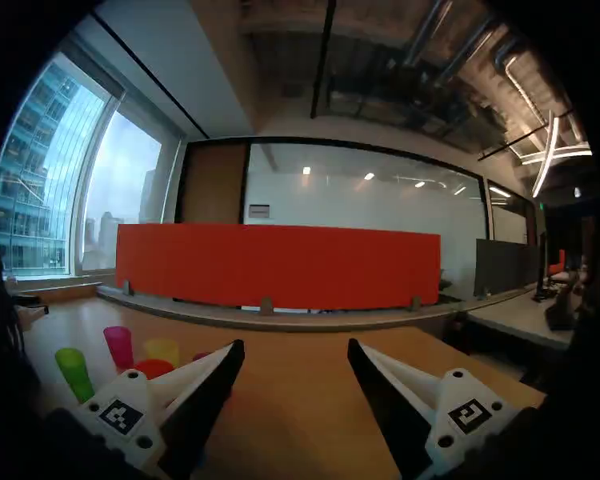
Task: Pour water
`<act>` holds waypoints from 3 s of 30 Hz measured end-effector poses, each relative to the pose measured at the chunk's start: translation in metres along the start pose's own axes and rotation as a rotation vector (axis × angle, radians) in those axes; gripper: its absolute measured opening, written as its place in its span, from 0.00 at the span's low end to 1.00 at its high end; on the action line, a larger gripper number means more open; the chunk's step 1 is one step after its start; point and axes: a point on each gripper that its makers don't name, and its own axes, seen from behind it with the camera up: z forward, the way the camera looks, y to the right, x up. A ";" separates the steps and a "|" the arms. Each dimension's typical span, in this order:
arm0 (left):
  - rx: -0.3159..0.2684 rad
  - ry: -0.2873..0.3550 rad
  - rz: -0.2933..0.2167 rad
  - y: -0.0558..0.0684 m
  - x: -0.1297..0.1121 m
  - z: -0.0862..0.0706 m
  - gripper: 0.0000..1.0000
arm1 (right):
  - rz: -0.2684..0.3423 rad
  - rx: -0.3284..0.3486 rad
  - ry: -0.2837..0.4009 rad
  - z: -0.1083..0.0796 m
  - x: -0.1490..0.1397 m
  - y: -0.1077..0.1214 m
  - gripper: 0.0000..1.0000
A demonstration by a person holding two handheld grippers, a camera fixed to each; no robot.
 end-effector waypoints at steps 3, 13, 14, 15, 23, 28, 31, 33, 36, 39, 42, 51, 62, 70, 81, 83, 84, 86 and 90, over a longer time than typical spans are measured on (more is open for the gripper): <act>0.000 0.000 0.000 0.000 0.000 0.000 0.98 | 0.015 0.002 -0.003 0.002 -0.009 0.000 1.00; 0.000 0.000 0.000 -0.001 0.000 -0.001 0.98 | 0.056 0.007 -0.011 0.009 -0.033 -0.002 1.00; 0.000 0.000 0.000 -0.001 0.000 0.000 0.98 | 0.055 0.006 -0.015 0.010 -0.036 -0.002 1.00; 0.000 0.000 0.000 -0.001 0.000 0.000 0.98 | 0.053 0.005 -0.018 0.010 -0.038 -0.001 1.00; 0.000 0.000 0.000 -0.001 0.000 0.001 0.97 | 0.046 -0.004 -0.025 0.012 -0.047 0.001 1.00; 0.000 0.000 0.000 -0.001 0.000 0.001 0.97 | 0.059 -0.006 -0.040 0.014 -0.054 0.001 1.00; 0.000 0.000 0.000 -0.001 0.000 0.001 0.98 | 0.063 -0.007 -0.047 0.016 -0.057 0.001 1.00; 0.000 0.000 0.000 -0.002 0.000 0.001 0.98 | 0.062 -0.007 -0.050 0.017 -0.059 0.001 1.00; 0.000 0.000 0.000 -0.002 0.000 0.000 0.98 | 0.057 -0.006 -0.053 0.018 -0.062 0.000 1.00; 0.000 0.000 0.000 -0.002 0.000 0.000 0.97 | 0.051 -0.006 -0.054 0.019 -0.064 -0.001 1.00; 0.000 0.000 0.000 -0.002 0.000 0.000 0.98 | 0.042 -0.006 -0.055 0.019 -0.064 -0.002 1.00; 0.000 0.000 0.000 -0.002 0.000 0.001 0.98 | 0.034 -0.007 -0.050 0.017 -0.062 -0.003 1.00; 0.000 0.000 0.000 -0.002 0.000 0.000 0.97 | 0.034 -0.004 -0.050 0.014 -0.061 -0.004 1.00; 0.000 0.000 0.000 -0.002 0.000 0.000 0.98 | 0.034 -0.004 -0.052 0.015 -0.062 -0.004 1.00; 0.000 0.000 0.000 -0.002 0.000 0.000 0.97 | 0.034 -0.004 -0.052 0.015 -0.061 -0.004 1.00; 0.000 0.000 0.000 -0.001 0.000 0.000 0.97 | 0.034 -0.004 -0.052 0.015 -0.061 -0.004 1.00; 0.000 0.000 0.000 -0.001 0.000 0.000 0.98 | 0.034 -0.004 -0.052 0.015 -0.061 -0.004 1.00; 0.000 0.000 0.000 -0.001 0.000 0.000 0.97 | 0.034 -0.004 -0.052 0.015 -0.062 -0.004 1.00; 0.000 0.000 0.000 -0.001 0.000 0.000 0.97 | 0.034 -0.004 -0.052 0.015 -0.062 -0.003 1.00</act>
